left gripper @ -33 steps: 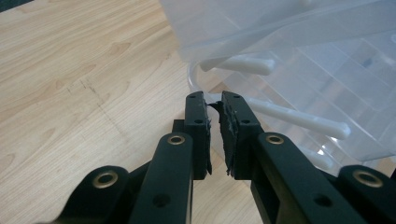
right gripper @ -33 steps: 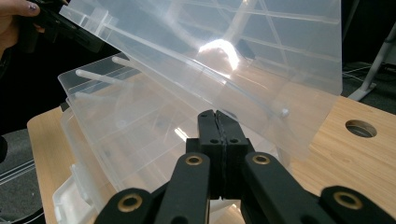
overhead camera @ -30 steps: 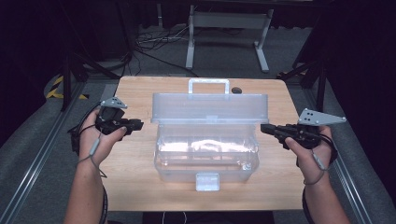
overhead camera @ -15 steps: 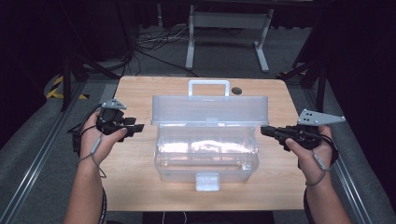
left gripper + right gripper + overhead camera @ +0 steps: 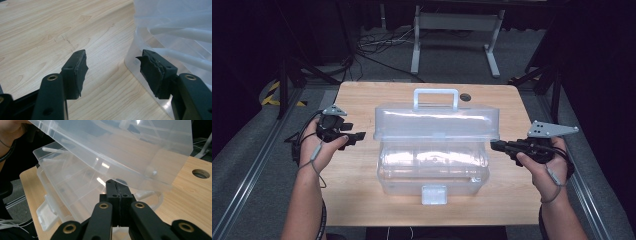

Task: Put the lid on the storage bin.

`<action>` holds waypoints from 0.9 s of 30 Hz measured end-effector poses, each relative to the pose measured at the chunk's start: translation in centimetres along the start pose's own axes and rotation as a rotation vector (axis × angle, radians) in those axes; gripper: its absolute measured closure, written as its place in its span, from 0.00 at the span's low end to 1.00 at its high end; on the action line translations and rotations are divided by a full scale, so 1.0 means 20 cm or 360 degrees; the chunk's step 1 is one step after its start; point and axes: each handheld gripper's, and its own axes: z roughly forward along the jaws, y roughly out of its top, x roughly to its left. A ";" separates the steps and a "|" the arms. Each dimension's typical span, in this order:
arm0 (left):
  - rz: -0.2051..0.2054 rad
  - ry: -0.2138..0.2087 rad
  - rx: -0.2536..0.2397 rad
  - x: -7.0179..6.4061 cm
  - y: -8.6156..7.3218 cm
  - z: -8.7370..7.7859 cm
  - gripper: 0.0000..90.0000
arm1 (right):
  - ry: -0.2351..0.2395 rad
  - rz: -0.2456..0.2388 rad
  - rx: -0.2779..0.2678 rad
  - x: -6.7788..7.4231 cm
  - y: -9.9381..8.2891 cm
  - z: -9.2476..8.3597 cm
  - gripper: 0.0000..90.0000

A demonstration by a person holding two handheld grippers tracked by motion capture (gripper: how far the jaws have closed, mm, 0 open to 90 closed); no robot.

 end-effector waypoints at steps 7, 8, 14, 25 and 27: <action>0.0010 0.0013 0.0031 0.03 0.00 0.04 0.40 | 0.0011 0.0023 0.0057 0.01 -0.02 0.00 1.00; -0.0001 0.0021 0.0040 0.03 0.00 0.05 0.40 | 0.0012 0.0021 0.0068 0.01 -0.02 0.00 1.00; 0.0005 0.0023 0.0063 0.03 -0.01 0.06 0.40 | 0.0024 0.0024 0.0114 0.02 -0.03 0.00 1.00; -0.0011 0.0009 0.0084 0.05 -0.03 0.07 0.40 | 0.0046 0.0036 0.0236 0.02 -0.03 0.02 1.00; -0.0021 0.0003 0.0088 0.05 -0.04 0.08 0.40 | 0.0062 0.0035 0.0250 0.02 -0.03 0.03 1.00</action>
